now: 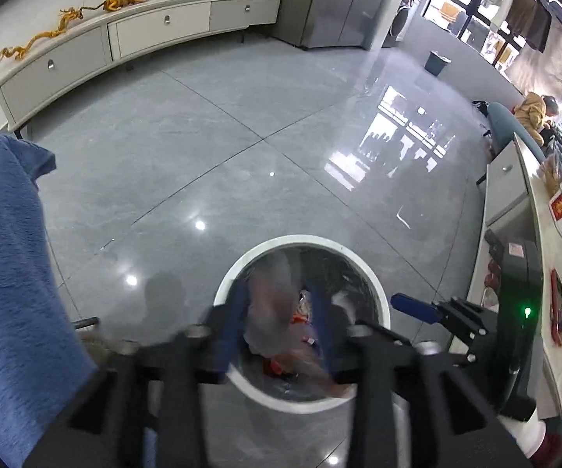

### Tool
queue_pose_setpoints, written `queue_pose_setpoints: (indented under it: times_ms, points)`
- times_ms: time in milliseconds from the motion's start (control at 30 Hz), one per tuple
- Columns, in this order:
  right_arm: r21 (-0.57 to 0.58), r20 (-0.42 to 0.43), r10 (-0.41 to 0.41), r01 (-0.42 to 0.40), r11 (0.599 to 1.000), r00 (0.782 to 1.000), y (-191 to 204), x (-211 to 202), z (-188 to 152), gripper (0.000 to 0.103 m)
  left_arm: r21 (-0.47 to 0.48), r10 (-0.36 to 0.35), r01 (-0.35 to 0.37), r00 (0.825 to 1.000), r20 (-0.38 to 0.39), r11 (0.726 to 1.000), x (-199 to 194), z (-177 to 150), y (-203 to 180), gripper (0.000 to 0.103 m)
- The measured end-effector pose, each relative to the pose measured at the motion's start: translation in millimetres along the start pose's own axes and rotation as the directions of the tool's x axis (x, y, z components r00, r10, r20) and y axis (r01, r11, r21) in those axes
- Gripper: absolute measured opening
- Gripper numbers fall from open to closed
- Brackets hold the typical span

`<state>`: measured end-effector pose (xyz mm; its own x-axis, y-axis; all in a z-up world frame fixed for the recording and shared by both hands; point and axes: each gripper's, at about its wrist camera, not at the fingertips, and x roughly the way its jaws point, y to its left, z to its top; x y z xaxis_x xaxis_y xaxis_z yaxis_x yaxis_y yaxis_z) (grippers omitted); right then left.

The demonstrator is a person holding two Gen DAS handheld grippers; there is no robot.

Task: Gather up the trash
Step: 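Carry both plastic bags over the bin and release them inside, then return both open tools to the rug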

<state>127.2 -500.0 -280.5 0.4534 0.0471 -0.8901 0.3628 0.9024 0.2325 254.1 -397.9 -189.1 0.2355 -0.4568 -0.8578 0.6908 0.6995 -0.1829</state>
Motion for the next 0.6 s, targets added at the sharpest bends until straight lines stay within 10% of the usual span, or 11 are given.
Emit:
queue_pose_setpoints:
  times_ms: [600]
  points:
    - [-0.059, 0.200, -0.007, 0.019, 0.998, 0.980, 32.1, -97.2, -8.9, 0.054, 0.040, 0.082, -0.096, 0.960, 0.268, 0.995, -164.3, -67.9, 22.7, 0.041]
